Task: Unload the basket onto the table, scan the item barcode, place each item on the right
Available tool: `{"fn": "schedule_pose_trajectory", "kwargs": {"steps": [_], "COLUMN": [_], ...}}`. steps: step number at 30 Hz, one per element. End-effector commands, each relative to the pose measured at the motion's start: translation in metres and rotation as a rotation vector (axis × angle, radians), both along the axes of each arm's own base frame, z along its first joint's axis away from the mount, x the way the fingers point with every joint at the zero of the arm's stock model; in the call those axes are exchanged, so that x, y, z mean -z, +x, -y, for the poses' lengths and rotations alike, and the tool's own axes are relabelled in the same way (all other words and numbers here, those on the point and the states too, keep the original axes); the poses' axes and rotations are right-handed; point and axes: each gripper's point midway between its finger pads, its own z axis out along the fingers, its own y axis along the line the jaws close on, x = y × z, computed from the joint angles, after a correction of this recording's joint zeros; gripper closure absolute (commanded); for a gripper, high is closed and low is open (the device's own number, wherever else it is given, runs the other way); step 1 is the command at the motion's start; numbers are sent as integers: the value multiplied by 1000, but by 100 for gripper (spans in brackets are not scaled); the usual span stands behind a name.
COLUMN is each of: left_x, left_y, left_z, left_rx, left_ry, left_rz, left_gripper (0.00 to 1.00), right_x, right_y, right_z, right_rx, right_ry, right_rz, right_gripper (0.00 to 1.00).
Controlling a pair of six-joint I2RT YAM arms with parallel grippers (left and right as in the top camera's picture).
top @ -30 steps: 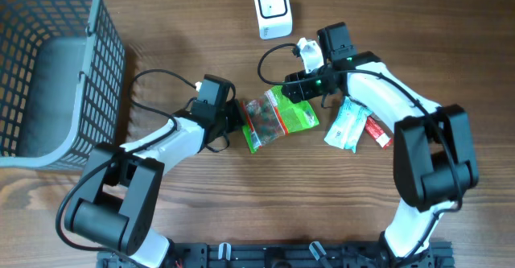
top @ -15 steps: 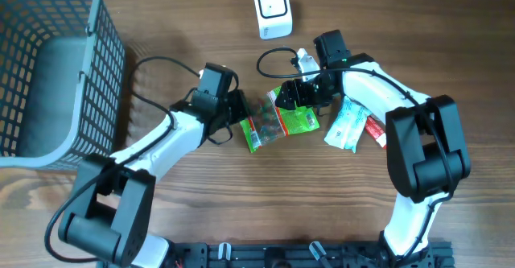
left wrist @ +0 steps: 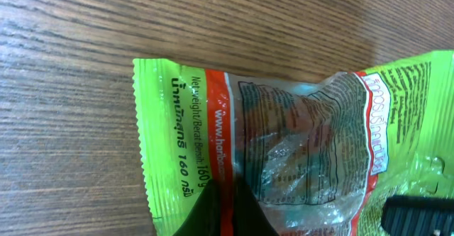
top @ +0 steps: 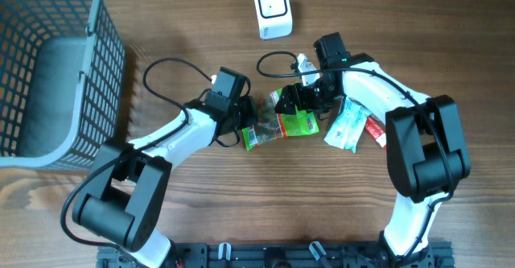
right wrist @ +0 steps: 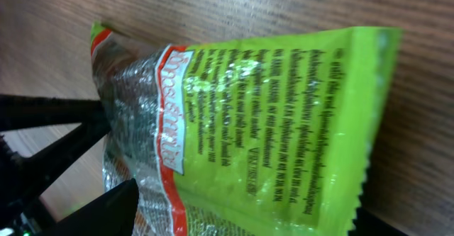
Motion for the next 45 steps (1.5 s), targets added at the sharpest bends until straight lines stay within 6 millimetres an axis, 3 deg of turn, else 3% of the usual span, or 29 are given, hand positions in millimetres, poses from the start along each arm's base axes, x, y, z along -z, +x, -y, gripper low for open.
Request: {"fn": "schedule_pose_trajectory", "kwargs": {"steps": [1, 3, 8, 10, 13, 16, 18, 19, 22, 24, 25, 28, 30, 32, 35, 37, 40, 45], "left_x": [28, 28, 29, 30, 30, 27, 14, 6, -40, -66, -71, -67, -65, -64, -62, -62, -61, -60], "left_y": [-8, -9, -9, -11, -10, -4, 7, 11, 37, 54, 60, 61, 60, 61, 61, 60, 59, 58], "left_z": [-13, -14, -15, -17, -18, -15, -15, -17, -48, -91, -115, -149, -175, -187, -179, -176, -178, -178], "left_rx": [-10, -11, -13, -16, -17, -18, -30, -40, -111, -160, -181, -203, -261, -287, -148, -73, -74, -73], "left_ry": [82, 85, 92, 101, 104, 91, 65, 57, 59, 178, 255, 349, 370, 377, 375, 397, 400, 400], "left_rz": [-45, -48, -51, -55, -54, -28, 25, 45, 178, 292, 323, 310, 285, 279, 289, 300, 291, 286], "left_gripper": [96, 96, 96, 96, 96, 96, 96, 96, 96, 96, 96, 96, 84, 73, 66, 52, 0, 0], "right_x": [0, -5, 14, 17, 15, 9, 8, 8, 7, -3, -13, -24, -41, -61, -93, -104, -124, -163], "right_y": [-12, -22, -37, -39, -41, -41, -40, -38, -25, -19, -16, -10, -4, -3, -7, -8, -7, 13], "right_z": [-16, -30, -50, -66, -76, -81, -81, -79, -64, -54, -50, -37, -23, -16, -7, 0, 10, 26], "right_rx": [-19, -36, 26, 34, -1, -61, -103, -109, -34, -21, -68, -116, -179, -244, -362, -412, -464, -457], "right_ry": [77, 141, 176, 245, 287, 333, 338, 339, 338, 405, 470, 444, 353, 293, 223, 165, 81, -66], "right_rz": [-66, -101, -137, -115, -74, -30, 17, 30, 10, -1, 42, 148, 267, 353, 492, 565, 679, 790], "right_gripper": [23, 32, 36, 43, 67, 74, 94, 96, 93, 96, 96, 96, 96, 96, 96, 96, 95, 96]}}
